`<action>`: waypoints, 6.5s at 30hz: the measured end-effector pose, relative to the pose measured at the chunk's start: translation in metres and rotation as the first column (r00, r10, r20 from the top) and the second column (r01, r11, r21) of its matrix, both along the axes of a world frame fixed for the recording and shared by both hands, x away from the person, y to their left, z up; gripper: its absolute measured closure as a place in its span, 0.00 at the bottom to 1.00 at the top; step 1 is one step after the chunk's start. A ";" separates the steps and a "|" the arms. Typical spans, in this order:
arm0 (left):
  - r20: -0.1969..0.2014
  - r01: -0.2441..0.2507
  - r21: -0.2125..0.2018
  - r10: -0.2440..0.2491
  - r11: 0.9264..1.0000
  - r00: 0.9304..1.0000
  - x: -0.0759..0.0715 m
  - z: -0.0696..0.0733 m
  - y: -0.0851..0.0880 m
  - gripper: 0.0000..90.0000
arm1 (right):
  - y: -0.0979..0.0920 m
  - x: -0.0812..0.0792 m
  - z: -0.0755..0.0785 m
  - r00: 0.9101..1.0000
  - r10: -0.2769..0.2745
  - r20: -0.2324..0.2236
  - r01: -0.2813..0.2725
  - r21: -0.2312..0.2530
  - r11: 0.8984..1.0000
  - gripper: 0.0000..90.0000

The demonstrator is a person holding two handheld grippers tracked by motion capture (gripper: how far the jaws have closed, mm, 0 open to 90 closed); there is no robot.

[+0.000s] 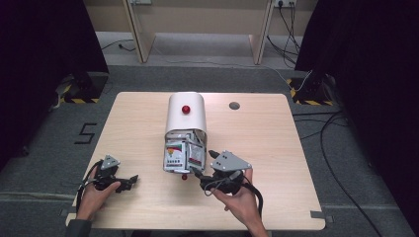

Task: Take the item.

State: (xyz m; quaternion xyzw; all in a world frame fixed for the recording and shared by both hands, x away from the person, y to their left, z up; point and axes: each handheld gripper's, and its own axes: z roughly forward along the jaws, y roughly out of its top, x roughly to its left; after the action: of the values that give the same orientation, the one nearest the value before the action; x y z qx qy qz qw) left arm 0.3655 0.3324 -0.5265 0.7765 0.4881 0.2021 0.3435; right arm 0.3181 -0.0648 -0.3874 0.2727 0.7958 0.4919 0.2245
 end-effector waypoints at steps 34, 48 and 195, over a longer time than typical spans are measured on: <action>0.000 0.000 0.000 0.000 1.000 1.000 0.000 0.000 0.000 0.00 | 0.023 0.013 -0.010 1.000 0.028 -0.001 -0.028 -0.013 1.000 0.40; 0.000 0.000 0.000 0.000 1.000 1.000 0.000 0.000 0.000 0.00 | 0.033 0.020 -0.014 1.000 0.012 0.028 -0.011 -0.052 0.999 0.42; -0.001 -0.001 -0.001 0.001 1.000 1.000 0.000 0.000 0.000 0.00 | -0.123 0.038 -0.032 0.971 -0.239 -0.018 0.239 0.120 0.964 0.96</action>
State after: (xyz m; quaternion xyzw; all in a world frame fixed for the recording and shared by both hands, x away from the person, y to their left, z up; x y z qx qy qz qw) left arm 0.3654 0.3323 -0.5265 0.7760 0.4889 0.2016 0.3436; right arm 0.3563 -0.1880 -0.4192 0.3805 0.7262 0.5081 0.2638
